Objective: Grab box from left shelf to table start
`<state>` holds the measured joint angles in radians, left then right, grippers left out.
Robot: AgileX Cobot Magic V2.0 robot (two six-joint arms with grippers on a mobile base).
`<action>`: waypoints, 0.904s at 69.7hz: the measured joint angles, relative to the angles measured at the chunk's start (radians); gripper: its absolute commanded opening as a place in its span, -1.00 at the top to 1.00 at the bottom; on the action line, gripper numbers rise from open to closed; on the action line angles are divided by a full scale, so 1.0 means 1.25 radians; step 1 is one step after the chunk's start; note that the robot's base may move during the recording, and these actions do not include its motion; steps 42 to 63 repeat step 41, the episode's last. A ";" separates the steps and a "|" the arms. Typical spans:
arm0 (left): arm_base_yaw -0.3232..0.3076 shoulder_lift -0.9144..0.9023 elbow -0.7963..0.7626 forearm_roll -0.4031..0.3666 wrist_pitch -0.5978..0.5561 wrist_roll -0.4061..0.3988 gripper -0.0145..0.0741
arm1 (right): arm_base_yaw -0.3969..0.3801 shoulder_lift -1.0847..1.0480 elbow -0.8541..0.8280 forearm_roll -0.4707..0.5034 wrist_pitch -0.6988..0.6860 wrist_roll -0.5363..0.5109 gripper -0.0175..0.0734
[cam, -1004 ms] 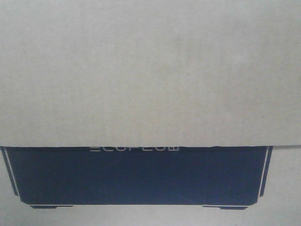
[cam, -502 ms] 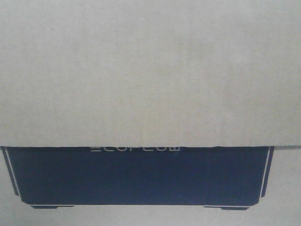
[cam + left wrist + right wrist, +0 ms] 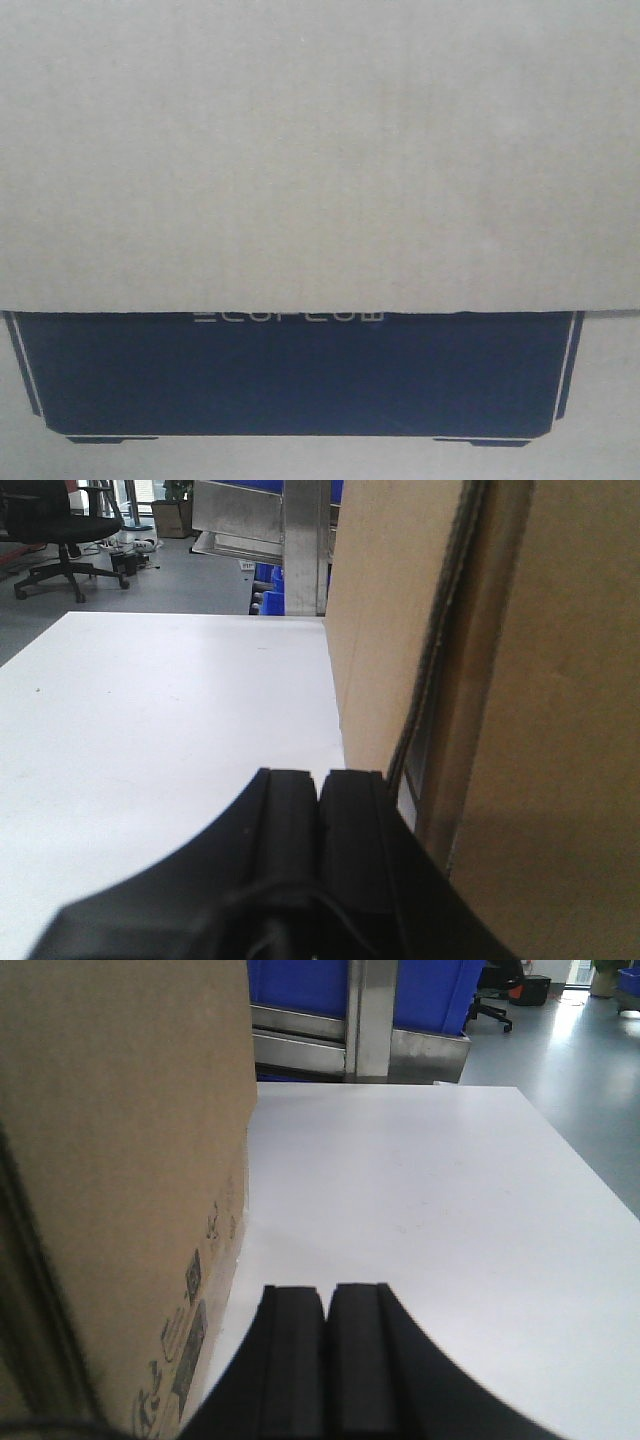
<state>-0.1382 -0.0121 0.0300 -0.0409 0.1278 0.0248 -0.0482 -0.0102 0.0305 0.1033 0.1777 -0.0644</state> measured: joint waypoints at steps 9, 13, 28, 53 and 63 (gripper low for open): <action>0.000 0.000 0.000 0.000 0.000 0.000 0.91 | 0.000 0.000 0.000 0.001 -0.001 0.000 0.49; 0.000 0.000 0.000 0.000 0.000 0.000 0.91 | 0.000 0.000 0.000 0.000 -0.001 0.000 0.49; 0.000 0.000 0.000 0.000 0.000 0.000 0.91 | 0.000 0.000 0.000 0.000 -0.001 0.000 0.49; 0.000 0.000 0.000 0.000 0.000 0.000 0.91 | 0.000 0.000 0.000 0.000 -0.001 0.000 0.49; 0.000 0.000 0.000 0.000 0.000 0.000 0.91 | 0.000 0.000 0.000 0.000 -0.001 0.000 0.49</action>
